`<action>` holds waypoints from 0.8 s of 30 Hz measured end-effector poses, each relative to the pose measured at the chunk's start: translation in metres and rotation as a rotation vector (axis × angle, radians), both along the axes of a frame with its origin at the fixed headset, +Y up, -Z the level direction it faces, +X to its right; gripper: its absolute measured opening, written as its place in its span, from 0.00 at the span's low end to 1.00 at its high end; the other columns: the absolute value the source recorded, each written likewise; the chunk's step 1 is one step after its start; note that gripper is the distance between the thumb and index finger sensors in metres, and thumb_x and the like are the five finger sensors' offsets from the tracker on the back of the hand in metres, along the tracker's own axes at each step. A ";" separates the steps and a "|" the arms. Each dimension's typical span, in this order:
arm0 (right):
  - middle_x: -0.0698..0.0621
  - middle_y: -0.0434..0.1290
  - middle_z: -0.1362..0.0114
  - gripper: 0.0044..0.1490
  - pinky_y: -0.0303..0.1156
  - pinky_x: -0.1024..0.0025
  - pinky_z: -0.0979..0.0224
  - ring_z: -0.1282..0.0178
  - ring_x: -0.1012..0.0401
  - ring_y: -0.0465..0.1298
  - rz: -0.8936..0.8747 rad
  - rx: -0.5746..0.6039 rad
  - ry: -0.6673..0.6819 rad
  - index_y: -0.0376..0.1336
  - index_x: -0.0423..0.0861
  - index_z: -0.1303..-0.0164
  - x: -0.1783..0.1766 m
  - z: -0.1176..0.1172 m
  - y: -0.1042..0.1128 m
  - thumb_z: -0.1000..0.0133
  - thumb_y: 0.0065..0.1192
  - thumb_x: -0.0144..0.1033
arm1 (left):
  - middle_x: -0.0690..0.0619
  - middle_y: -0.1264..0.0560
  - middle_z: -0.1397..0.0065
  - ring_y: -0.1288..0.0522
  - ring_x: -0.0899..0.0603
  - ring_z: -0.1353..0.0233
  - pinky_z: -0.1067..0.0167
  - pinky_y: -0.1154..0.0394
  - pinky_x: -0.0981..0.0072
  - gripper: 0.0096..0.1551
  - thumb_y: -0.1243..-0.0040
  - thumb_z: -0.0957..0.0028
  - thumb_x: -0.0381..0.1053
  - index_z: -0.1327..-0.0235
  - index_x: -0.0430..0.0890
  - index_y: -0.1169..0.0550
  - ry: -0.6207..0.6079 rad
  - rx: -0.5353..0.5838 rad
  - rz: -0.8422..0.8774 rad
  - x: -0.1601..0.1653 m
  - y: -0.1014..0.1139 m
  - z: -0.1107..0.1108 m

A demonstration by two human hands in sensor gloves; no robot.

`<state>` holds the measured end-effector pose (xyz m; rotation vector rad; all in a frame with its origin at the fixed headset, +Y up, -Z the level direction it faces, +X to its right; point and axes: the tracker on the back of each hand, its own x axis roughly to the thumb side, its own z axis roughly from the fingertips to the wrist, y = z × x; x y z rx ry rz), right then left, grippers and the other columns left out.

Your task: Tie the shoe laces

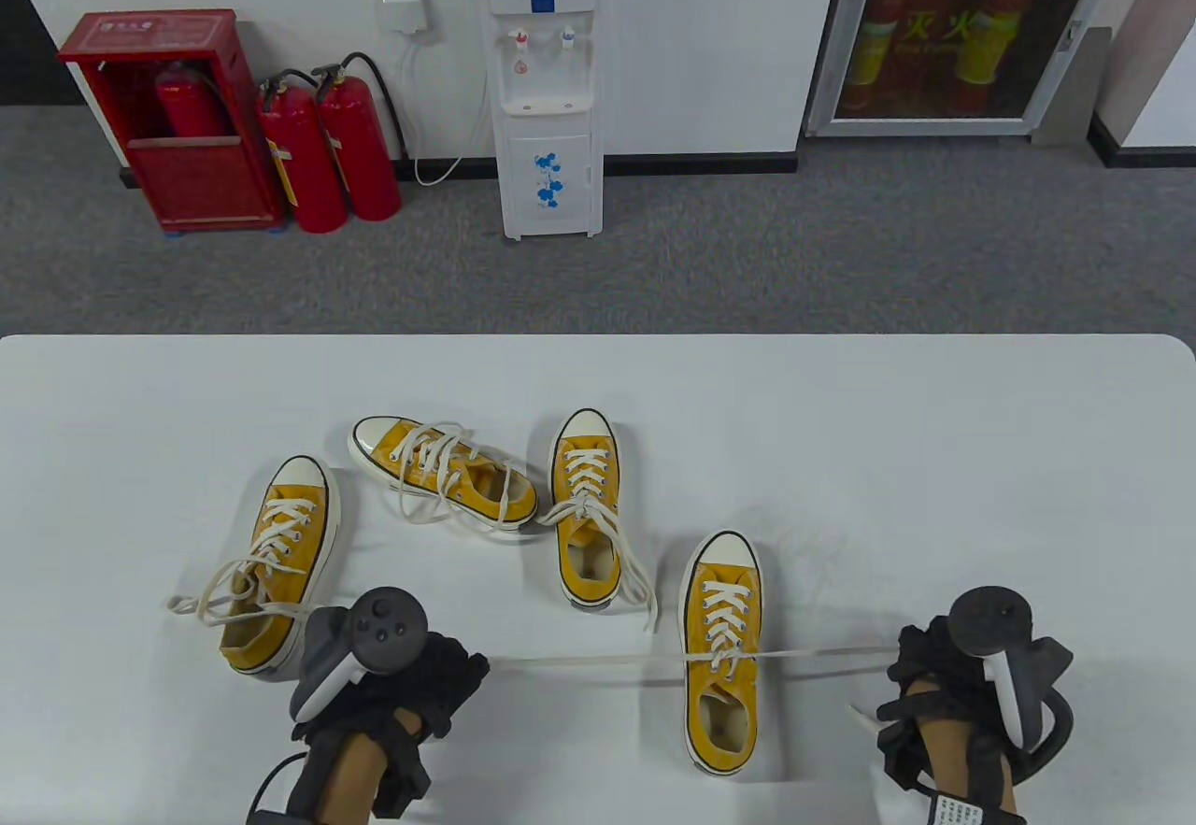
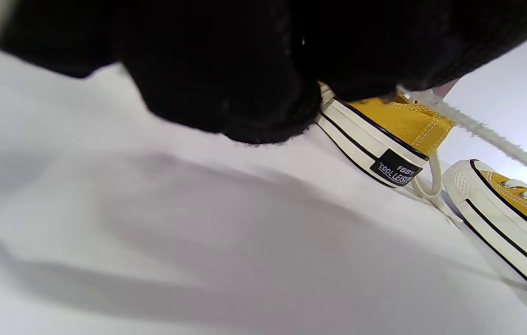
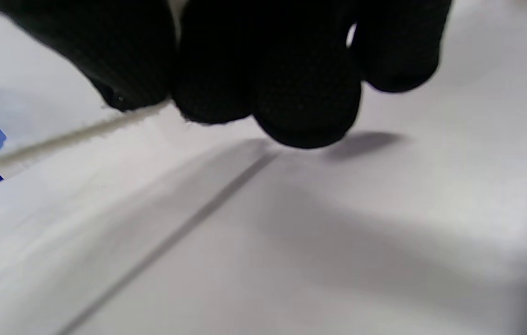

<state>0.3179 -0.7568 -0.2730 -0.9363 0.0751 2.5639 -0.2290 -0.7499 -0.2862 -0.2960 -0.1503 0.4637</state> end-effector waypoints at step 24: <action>0.49 0.61 0.22 0.32 0.60 0.41 0.24 0.33 0.52 0.74 0.023 0.044 0.035 0.70 0.46 0.37 -0.006 -0.001 0.003 0.49 0.65 0.48 | 0.51 0.11 0.52 0.13 0.47 0.72 0.65 0.16 0.50 0.20 0.40 0.49 0.68 0.82 0.54 0.11 0.007 0.015 -0.044 0.003 0.003 0.001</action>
